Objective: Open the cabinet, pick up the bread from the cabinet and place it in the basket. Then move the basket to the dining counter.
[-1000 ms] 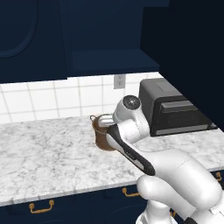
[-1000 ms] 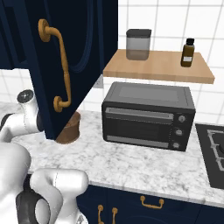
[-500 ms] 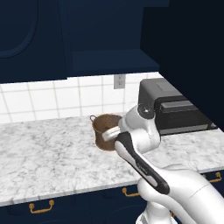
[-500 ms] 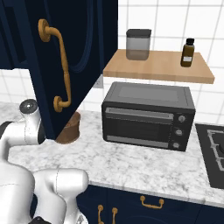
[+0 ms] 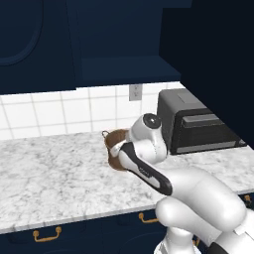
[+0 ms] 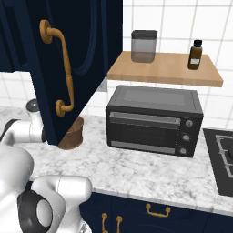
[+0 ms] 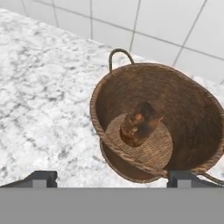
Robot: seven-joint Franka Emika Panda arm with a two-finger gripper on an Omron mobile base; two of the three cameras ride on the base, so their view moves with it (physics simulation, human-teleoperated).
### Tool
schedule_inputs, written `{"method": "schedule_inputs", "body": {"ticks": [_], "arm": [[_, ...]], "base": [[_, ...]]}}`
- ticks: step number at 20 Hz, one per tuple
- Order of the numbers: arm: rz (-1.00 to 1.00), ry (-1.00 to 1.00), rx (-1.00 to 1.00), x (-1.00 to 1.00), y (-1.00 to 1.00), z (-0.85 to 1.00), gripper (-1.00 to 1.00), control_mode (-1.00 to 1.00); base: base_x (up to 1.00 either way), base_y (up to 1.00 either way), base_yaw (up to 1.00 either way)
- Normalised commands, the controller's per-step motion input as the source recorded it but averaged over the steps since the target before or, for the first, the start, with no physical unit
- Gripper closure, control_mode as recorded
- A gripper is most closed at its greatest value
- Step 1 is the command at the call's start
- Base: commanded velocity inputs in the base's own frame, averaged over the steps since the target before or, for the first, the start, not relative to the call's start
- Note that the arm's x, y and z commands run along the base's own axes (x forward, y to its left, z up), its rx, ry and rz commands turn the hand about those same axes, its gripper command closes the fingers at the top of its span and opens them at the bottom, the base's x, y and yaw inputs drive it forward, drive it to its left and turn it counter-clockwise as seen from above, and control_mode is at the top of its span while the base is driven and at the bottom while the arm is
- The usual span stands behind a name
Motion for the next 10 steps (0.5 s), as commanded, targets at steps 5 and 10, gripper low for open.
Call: {"method": "schedule_inputs", "body": {"ticks": [5, 10], "arm": [[0.01, 0.12, -0.03, 0.08, 0.04, -0.14, -1.00, -1.00], [0.00, 0.05, 0.00, 0.05, 0.15, -0.12, -1.00, -1.00]], "base": [[0.00, 0.00, 0.00], [0.00, 0.00, 0.00]]}}
